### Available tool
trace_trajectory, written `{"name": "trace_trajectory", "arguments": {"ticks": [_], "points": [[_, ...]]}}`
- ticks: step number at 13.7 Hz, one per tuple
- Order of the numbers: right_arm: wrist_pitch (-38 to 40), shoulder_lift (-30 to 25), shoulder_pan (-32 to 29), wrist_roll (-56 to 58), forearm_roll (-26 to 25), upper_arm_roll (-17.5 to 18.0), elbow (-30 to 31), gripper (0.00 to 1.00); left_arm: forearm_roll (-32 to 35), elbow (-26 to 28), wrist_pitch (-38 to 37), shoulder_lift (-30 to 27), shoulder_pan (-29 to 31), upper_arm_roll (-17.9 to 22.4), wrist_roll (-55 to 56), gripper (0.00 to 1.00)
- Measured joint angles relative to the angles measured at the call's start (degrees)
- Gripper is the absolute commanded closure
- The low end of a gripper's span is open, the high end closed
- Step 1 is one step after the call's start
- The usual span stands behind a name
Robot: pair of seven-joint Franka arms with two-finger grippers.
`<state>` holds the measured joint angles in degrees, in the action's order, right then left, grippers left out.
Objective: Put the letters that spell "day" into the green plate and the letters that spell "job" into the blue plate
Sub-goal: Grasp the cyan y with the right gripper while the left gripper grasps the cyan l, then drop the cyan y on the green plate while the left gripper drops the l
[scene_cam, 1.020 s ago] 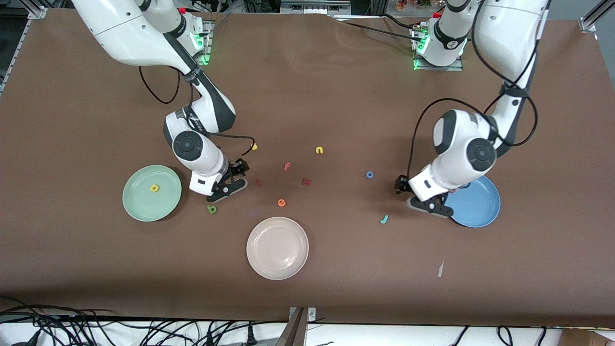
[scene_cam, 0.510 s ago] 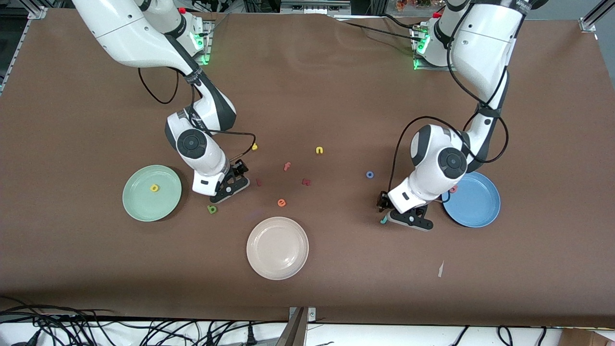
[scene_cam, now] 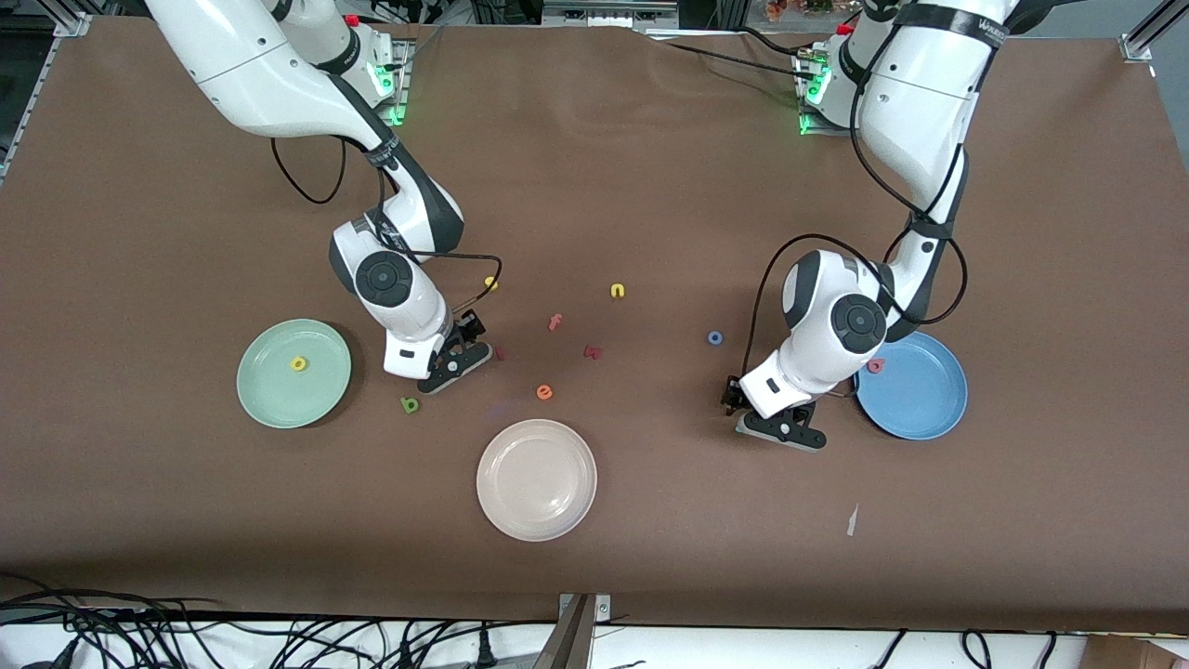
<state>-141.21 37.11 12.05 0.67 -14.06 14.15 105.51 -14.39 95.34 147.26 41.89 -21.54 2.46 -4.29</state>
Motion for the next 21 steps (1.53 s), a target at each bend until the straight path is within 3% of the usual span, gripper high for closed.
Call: {"name": "trace_trajectory", "arguments": {"ticks": [3, 7, 11, 16, 21], "points": [[-0.5, 0.2, 0.1, 2.1, -0.1, 0.0, -0.1, 0.35, 0.0, 0.0, 2.2, 1.7, -0.1, 0.0, 0.0, 0.35], [-1.0, 0.9, 0.1, 3.3, -0.2, 0.0, -0.7, 0.51, 0.0, -0.1, 2.4, 2.2, -0.5, 0.0, 0.0, 0.59], [-1.7, 1.3, 0.1, 4.5, -0.8, -0.1, -0.9, 0.75, 0.0, -0.1, 2.4, 2.4, -0.6, 0.0, 0.0, 0.7], [-1.8, 1.3, 0.1, 5.1, -1.6, -0.1, -1.1, 0.97, 0.0, -0.5, 2.4, 2.4, -0.6, 0.2, 0.0, 0.99], [-1.2, 1.3, 0.0, 5.3, -1.7, -0.1, -1.8, 1.0, 0.0, -0.8, 2.2, 1.4, -0.6, 1.2, 0.0, 0.98]]}}
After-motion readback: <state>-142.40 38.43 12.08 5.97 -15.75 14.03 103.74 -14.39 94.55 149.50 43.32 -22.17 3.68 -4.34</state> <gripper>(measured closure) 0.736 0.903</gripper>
